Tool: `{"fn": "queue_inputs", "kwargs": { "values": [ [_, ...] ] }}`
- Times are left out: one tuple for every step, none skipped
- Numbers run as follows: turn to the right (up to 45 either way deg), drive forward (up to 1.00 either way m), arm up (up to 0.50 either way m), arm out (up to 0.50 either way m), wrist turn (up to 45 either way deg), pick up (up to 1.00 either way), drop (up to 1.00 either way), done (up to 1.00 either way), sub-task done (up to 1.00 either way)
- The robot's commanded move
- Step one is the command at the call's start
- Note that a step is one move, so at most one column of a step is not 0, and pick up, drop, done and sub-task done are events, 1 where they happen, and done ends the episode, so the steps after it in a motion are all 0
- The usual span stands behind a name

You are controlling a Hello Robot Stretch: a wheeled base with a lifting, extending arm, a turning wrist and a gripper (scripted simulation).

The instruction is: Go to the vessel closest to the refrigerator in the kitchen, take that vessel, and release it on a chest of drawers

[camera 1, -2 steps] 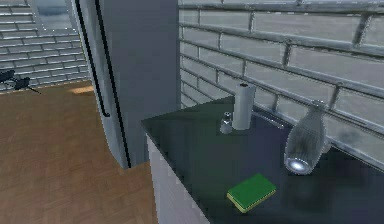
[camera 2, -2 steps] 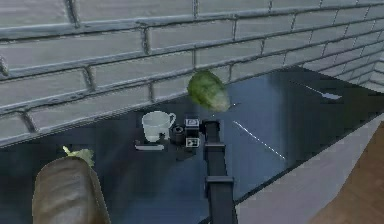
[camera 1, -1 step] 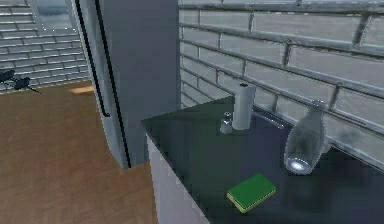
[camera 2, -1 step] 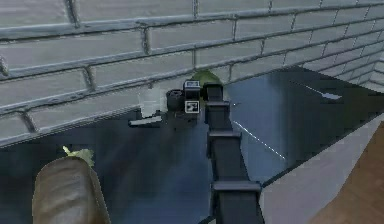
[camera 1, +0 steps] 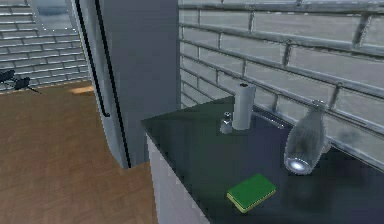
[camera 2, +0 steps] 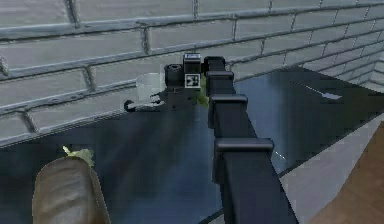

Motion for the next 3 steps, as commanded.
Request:
{"fn": "queue_inputs", "kwargs": {
  "values": [
    [0.0, 0.0, 0.0, 0.0, -45.0, 0.0, 0.0, 0.0, 0.0],
    [0.0, 0.0, 0.0, 0.0, -45.0, 0.0, 0.0, 0.0, 0.0],
    [0.0, 0.0, 0.0, 0.0, -3.0, 0.0, 0.0, 0.0, 0.0]
  ]
}}
